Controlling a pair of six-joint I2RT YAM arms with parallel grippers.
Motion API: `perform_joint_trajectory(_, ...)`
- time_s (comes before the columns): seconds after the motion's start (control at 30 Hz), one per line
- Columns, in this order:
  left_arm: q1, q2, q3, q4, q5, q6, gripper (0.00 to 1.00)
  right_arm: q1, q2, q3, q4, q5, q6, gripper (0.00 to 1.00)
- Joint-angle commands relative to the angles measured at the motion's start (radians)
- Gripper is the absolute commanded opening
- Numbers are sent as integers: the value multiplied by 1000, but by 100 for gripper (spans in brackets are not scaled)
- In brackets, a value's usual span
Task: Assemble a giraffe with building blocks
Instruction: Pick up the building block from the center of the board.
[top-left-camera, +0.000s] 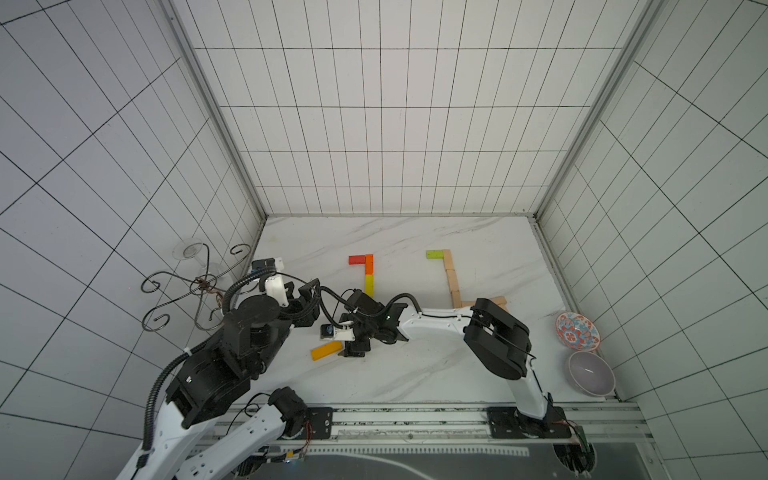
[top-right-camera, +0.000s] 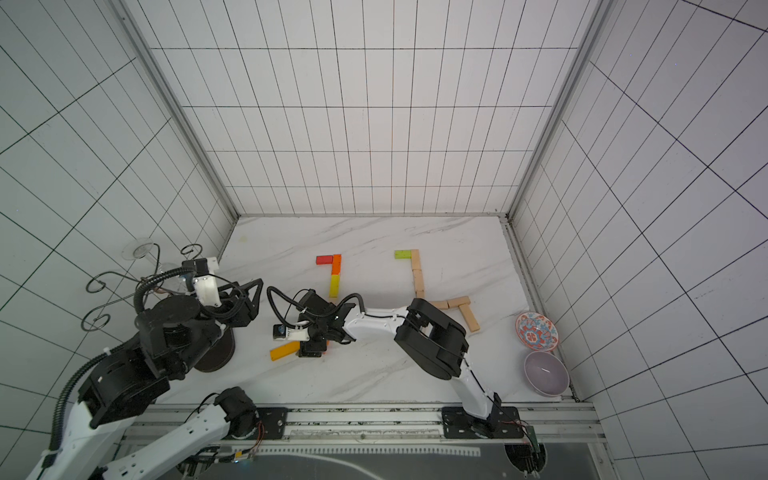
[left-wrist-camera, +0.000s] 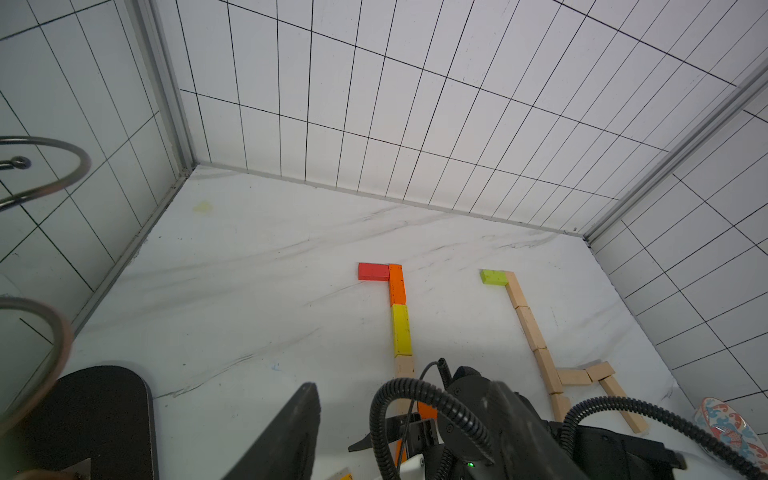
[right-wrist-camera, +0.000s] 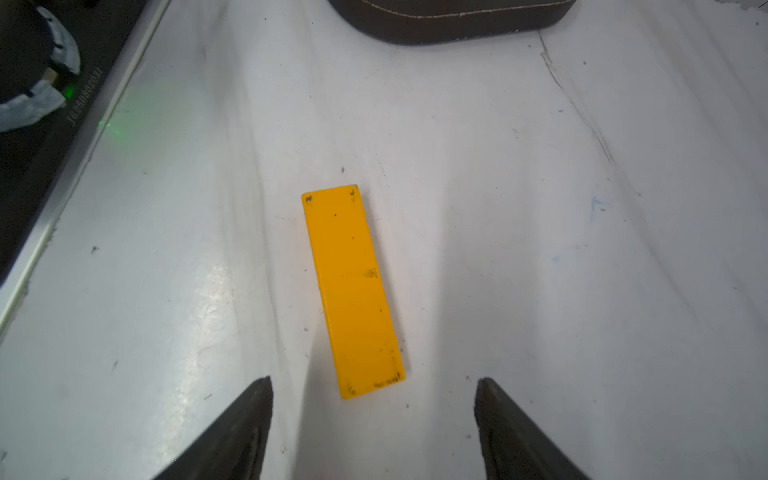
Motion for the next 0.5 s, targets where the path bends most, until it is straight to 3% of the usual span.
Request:
perform_joint_trajectory(0.0,5,-14,-6,-15,-17,-17,64,20,52,166,-61,-11,-6,78)
perform_joint_trajectory(0.27,5,-23,-2,-26,-32,-14,64,34,176,309,-115,5,52,77)
perform_joint_trajectory(0.47,5,-16,3,-26,-48,1,64,44,208,338,-160,16,81,65)
